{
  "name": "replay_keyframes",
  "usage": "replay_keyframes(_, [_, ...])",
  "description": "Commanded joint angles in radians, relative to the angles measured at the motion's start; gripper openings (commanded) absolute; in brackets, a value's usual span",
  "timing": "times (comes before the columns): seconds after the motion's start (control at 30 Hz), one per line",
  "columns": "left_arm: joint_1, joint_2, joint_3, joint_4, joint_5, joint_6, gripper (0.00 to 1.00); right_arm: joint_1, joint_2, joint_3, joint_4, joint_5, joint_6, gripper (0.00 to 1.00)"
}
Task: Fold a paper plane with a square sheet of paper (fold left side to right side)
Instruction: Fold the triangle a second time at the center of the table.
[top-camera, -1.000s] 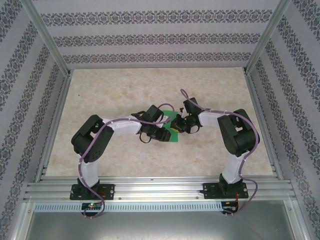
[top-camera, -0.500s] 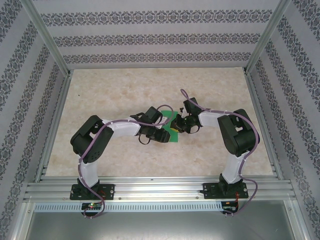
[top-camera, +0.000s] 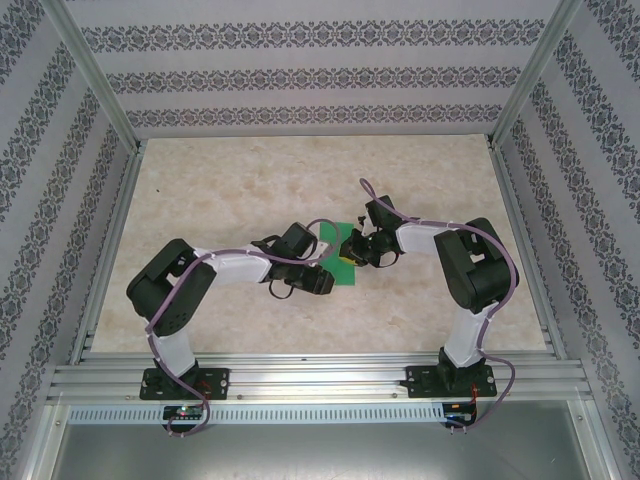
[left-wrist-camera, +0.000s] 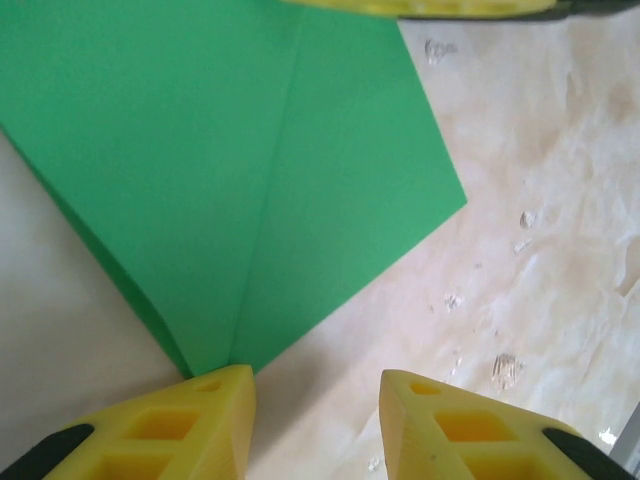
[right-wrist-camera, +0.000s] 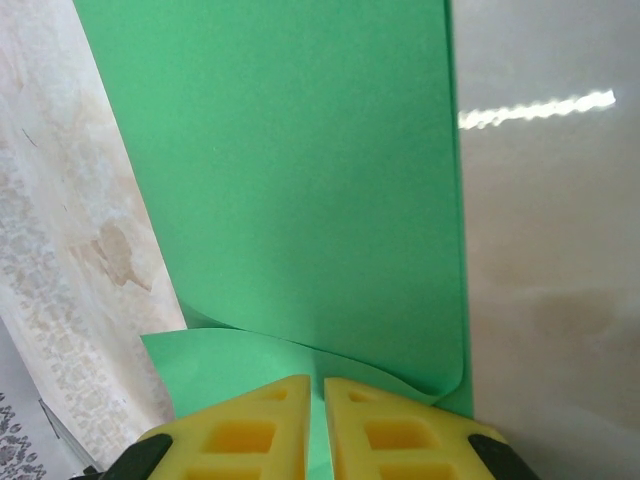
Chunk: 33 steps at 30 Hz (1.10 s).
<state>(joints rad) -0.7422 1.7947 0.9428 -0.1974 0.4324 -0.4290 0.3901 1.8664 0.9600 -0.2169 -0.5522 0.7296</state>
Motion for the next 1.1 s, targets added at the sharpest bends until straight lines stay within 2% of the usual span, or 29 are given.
replay_keyframes(0.0, [-0.015,-0.038,-0.025,-0.139,-0.012,-0.017,0.4,-0.014,0.052,-0.028,-0.075,0.082,-0.028,0.15])
replay_keyframes(0.23, [0.012,-0.116,0.049,-0.156,-0.009,-0.022,0.41,-0.014,0.05,-0.03,-0.072,0.08,-0.028,0.15])
replay_keyframes(0.33, [0.03,-0.124,0.066,-0.111,0.023,-0.041,0.42,-0.014,0.05,-0.032,-0.072,0.079,-0.028,0.15])
replay_keyframes(0.43, [0.033,-0.084,0.096,-0.077,0.049,-0.05,0.42,-0.015,0.048,-0.032,-0.073,0.078,-0.029,0.15])
replay_keyframes(0.7, [0.033,0.062,0.175,-0.053,0.036,-0.043,0.41,-0.014,0.044,-0.032,-0.075,0.075,-0.029,0.15])
replay_keyframes(1.07, [0.03,0.098,0.1,-0.056,0.017,-0.038,0.4,-0.018,-0.005,-0.03,-0.018,0.02,-0.032,0.16])
